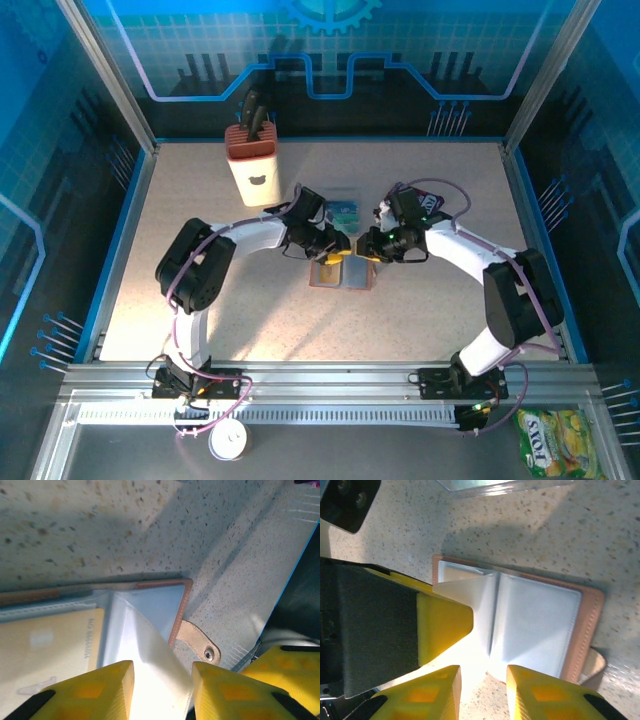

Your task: Take the credit cards out of the card holder

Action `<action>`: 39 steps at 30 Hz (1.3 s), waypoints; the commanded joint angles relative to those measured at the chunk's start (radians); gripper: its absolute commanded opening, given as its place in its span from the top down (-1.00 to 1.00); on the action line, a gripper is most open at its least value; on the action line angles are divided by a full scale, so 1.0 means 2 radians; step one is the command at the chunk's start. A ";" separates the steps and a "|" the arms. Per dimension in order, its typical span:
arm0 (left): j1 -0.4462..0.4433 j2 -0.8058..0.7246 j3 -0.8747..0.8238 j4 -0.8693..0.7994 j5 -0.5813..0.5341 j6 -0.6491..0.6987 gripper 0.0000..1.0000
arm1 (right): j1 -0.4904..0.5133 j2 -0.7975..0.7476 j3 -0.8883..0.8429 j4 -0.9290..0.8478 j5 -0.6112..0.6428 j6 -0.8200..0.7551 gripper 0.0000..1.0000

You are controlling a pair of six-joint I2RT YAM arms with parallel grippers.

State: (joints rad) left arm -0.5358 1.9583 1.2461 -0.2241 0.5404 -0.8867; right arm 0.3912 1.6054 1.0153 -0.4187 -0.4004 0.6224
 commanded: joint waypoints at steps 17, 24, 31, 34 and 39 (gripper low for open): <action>-0.004 0.038 0.069 -0.003 0.049 -0.001 0.10 | 0.004 0.001 0.058 -0.055 0.039 -0.009 0.36; -0.013 0.057 0.084 -0.004 0.053 0.000 0.06 | -0.003 -0.006 0.058 -0.055 0.039 -0.007 0.36; -0.009 0.054 0.076 -0.005 0.050 0.002 0.05 | -0.001 0.006 0.056 -0.044 0.028 0.000 0.36; 0.001 0.044 0.066 -0.009 0.044 0.009 0.06 | 0.003 0.017 0.061 -0.041 0.023 0.002 0.36; 0.025 0.020 0.038 -0.032 0.024 0.037 0.12 | 0.013 0.036 0.073 -0.036 0.018 0.005 0.36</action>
State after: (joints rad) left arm -0.5133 2.0491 1.3598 -0.2340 0.5987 -0.8616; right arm 0.3935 1.6508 1.1244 -0.5117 -0.3214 0.6250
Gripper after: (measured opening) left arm 0.448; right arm 0.319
